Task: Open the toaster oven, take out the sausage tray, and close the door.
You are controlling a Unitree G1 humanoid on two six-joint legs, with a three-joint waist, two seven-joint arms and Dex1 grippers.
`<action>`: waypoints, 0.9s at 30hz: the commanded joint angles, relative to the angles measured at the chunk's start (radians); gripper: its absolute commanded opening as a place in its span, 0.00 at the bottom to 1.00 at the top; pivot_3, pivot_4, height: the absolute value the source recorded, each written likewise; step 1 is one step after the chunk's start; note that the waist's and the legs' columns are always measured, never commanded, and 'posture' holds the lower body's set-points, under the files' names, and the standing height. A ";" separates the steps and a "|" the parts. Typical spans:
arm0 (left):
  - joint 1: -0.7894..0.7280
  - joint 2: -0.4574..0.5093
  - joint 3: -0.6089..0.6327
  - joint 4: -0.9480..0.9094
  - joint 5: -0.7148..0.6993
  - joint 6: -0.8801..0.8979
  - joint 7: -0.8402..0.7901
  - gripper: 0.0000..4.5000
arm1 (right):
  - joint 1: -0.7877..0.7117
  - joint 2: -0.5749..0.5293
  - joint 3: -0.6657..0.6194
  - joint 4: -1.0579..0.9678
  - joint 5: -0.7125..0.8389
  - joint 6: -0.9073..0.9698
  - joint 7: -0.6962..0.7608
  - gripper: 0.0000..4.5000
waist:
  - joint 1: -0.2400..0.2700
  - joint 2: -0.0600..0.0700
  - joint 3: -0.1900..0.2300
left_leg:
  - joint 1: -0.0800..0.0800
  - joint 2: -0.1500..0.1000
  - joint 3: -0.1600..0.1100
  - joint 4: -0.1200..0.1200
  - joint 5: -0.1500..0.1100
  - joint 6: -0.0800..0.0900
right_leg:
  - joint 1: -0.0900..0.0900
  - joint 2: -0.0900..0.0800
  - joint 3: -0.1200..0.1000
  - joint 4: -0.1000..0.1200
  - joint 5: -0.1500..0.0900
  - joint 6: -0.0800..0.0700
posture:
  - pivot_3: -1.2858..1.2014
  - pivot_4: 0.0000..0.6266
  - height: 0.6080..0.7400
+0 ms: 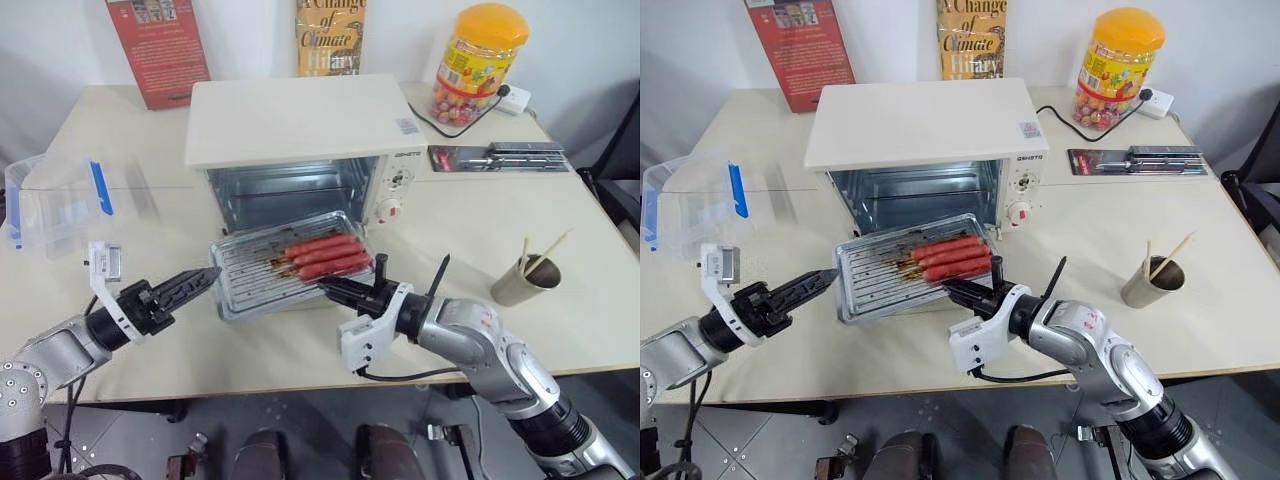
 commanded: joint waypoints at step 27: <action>0.090 0.042 -0.214 -0.004 -0.511 -0.115 0.345 0.00 | -0.073 -0.062 -0.045 0.061 0.181 -0.214 0.050 0.06 | 0.001 0.000 0.000 | 0.001 0.000 0.000 0.000 0.000 0.000 | 0.001 0.000 0.002 -0.001 0.000 -0.001 | 0.52 0.24 1.00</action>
